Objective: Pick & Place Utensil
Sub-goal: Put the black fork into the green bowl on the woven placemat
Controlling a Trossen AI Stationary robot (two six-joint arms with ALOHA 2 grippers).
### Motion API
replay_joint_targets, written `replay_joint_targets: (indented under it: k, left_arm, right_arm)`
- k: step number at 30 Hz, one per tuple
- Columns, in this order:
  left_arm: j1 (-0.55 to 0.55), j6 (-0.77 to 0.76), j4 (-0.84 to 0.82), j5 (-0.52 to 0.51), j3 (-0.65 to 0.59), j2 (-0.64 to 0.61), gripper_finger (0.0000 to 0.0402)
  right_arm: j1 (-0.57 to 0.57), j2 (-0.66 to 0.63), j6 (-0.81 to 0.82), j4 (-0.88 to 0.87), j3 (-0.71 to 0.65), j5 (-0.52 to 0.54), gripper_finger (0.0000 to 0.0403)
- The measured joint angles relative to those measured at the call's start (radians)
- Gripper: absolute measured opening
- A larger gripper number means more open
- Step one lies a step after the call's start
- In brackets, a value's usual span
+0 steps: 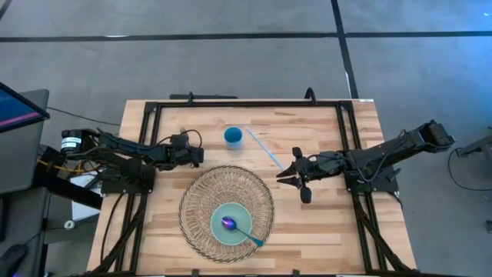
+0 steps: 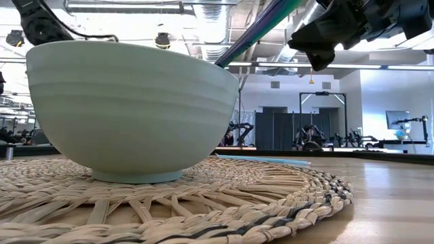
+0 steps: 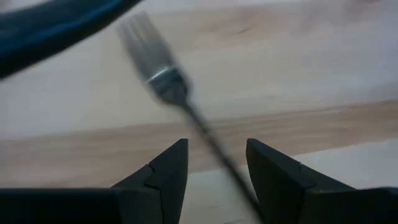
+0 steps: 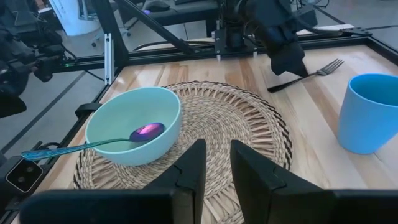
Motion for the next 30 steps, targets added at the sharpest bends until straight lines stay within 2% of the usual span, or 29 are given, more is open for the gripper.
replay_joint_targets:
  k: [8,17,30]
  left_arm:
    - [-0.001,-0.05,0.021,-0.034,-0.057,0.0,0.0152]
    - [-0.005,-0.039,0.097,-0.009,-0.059,-0.004,0.0128]
    - [0.004,-0.011,0.15,-0.007,-0.059,-0.004,0.0153]
  right_arm:
    - [0.0,0.0,0.0,0.0,0.0,0.0,0.0068]
    - [0.0,0.0,0.0,0.0,0.0,0.0,0.0068]
    - [0.0,0.0,0.0,0.0,0.0,0.0,0.0068]
